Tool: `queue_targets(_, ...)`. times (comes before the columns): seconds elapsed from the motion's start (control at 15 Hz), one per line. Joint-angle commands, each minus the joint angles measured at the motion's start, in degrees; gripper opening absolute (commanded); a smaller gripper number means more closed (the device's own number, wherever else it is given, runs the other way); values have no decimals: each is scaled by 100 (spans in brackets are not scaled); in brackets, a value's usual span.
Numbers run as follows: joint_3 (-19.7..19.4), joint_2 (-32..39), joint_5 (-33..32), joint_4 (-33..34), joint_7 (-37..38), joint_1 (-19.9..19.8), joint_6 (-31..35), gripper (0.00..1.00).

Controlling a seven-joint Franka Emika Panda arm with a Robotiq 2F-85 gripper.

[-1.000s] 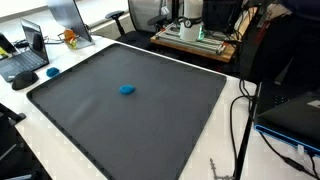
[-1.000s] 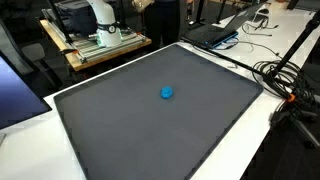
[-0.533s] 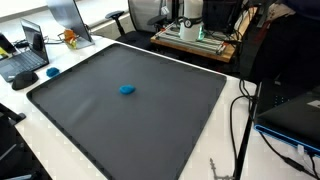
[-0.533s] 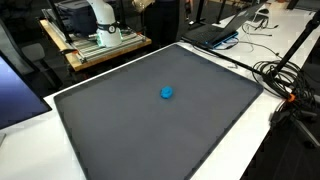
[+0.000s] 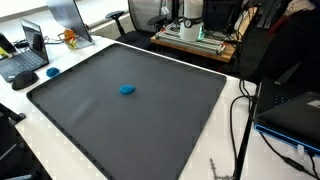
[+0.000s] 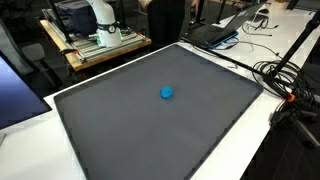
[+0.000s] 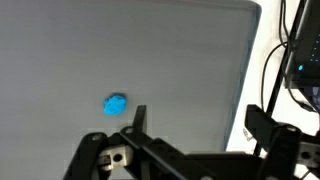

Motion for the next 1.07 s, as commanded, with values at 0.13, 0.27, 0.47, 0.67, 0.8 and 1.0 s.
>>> queue_targets(0.13, 51, 4, 15, 16, -11, -56, -19, 100)
queue_targets(0.27, 112, 52, -27, 87, -116, 11, -27, 100)
queue_targets(0.47, 364, 142, -110, 256, -434, 202, -121, 100)
queue_targets(0.67, 668, 230, -57, 419, -767, 485, -123, 100)
queue_targets(0.8, 828, 325, 20, 547, -1016, 699, -136, 100)
queue_targets(1.0, 986, 438, 162, 664, -1450, 979, -138, 100)
